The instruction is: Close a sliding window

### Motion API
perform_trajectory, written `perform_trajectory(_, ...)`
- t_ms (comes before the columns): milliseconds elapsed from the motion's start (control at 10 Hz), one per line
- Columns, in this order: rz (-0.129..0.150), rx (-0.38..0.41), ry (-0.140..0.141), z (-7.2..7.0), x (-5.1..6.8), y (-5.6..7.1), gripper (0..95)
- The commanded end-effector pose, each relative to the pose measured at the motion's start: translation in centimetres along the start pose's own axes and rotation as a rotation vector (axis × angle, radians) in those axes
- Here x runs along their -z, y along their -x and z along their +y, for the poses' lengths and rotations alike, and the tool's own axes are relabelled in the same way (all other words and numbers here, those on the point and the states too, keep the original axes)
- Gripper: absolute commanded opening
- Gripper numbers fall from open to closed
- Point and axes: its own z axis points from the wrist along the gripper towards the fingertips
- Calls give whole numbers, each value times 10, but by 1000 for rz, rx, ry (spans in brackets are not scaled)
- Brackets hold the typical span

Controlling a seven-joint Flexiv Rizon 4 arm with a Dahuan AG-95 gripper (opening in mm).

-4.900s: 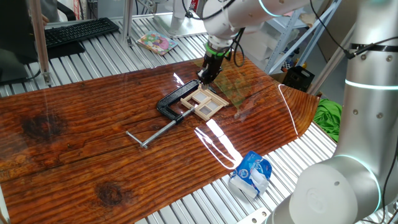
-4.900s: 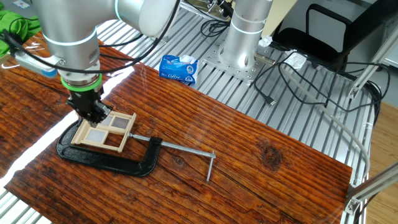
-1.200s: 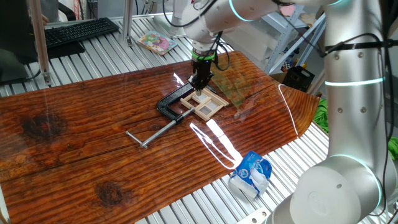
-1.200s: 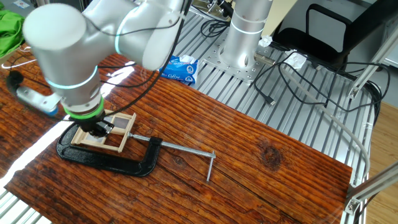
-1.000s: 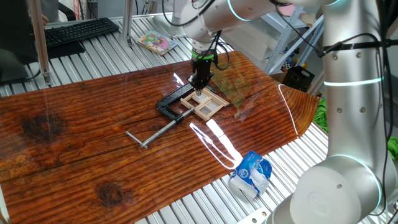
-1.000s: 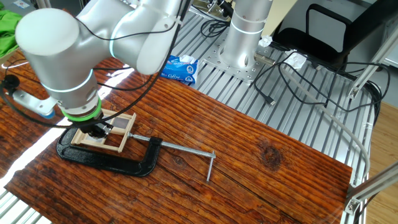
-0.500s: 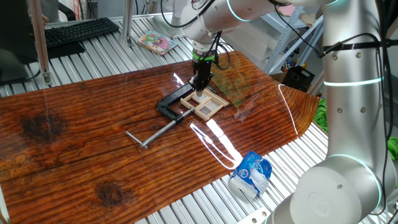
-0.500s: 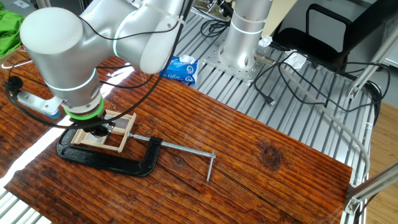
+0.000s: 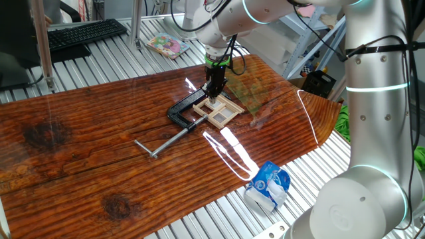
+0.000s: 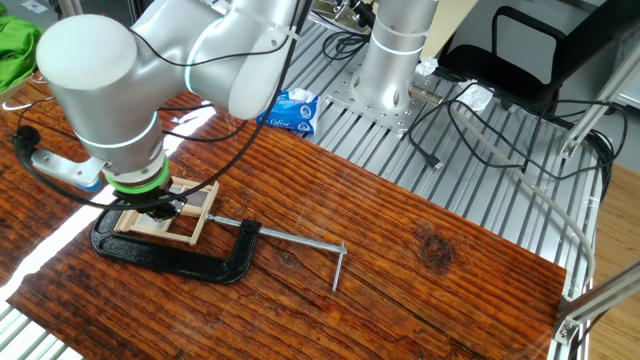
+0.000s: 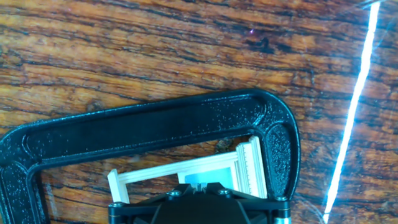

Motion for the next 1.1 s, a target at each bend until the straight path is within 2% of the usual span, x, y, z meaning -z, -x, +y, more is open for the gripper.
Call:
perform_trajectory(100, 1, 18, 8, 1, 0, 0, 0)
perform_trajectory(400, -37, 14, 3, 0, 0, 0, 0)
perform_trajectory(600, -62, 12, 15, 0, 0, 0, 0)
perform_trajectory(700, -67, 15, 19, 0, 0, 0, 0)
perform_trajectory(900, -73, 9, 49, 0, -1, 0, 0)
perform_trajectory(1100, -72, 17, 50, 0, -2, -1, 0)
